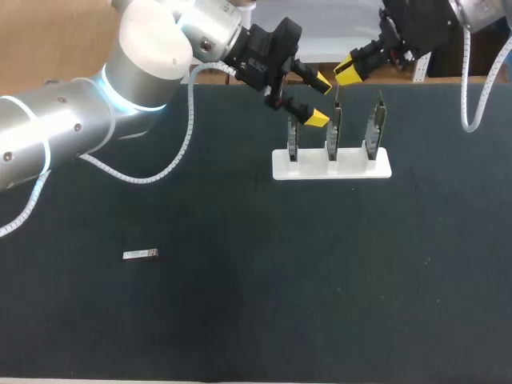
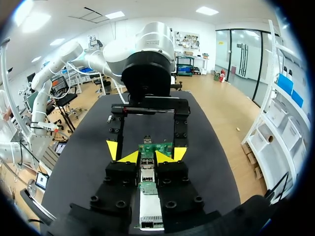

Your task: Pick up the optical module with the left hand, and insert it into the network port with the right hand.

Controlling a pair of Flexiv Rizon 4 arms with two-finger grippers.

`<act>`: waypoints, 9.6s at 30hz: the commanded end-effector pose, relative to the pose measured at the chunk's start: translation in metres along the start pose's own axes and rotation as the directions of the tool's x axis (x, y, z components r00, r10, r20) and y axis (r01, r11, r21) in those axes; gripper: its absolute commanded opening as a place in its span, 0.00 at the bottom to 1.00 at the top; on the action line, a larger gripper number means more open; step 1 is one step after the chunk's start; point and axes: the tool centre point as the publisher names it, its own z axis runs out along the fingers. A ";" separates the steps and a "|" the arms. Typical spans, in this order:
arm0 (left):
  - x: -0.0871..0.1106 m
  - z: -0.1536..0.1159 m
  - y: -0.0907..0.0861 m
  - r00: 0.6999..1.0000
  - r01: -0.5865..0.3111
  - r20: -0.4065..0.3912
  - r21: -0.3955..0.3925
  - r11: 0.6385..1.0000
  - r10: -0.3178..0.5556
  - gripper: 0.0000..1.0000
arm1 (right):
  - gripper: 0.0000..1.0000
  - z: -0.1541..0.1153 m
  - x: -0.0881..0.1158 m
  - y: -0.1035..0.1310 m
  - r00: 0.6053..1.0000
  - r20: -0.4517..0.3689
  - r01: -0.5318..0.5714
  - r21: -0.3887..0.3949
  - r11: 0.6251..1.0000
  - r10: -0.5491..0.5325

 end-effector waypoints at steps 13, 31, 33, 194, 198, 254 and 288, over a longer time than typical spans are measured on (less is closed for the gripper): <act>0.000 0.000 0.002 1.000 -0.001 -0.002 0.005 1.000 0.001 1.00 | 0.00 0.005 0.004 0.005 1.000 -0.026 0.005 -0.003 1.000 -0.005; 0.000 0.000 0.002 1.000 -0.001 -0.002 0.005 1.000 0.001 1.00 | 0.00 0.008 0.006 0.009 1.000 -0.023 0.004 0.025 1.000 -0.003; 0.000 0.000 0.002 1.000 -0.001 -0.002 0.005 1.000 0.001 1.00 | 0.00 0.007 0.004 0.010 1.000 -0.022 0.011 0.030 0.999 -0.010; 0.000 0.000 0.002 1.000 -0.001 -0.002 0.005 1.000 0.001 1.00 | 0.00 0.009 0.005 0.005 0.993 -0.087 0.083 0.078 0.993 -0.077; 0.000 0.000 0.002 1.000 -0.001 -0.002 0.005 1.000 0.001 1.00 | 0.00 0.007 0.001 0.005 0.993 -0.081 0.092 0.086 0.992 -0.085; 0.000 0.000 0.002 1.000 -0.001 -0.002 0.005 1.000 0.001 1.00 | 0.00 0.010 0.008 0.006 0.993 -0.095 0.078 0.071 0.994 -0.072; 0.000 0.000 0.002 1.000 -0.001 -0.002 0.005 1.000 0.001 1.00 | 1.00 0.012 0.013 0.006 0.997 -0.066 0.040 0.069 0.997 -0.035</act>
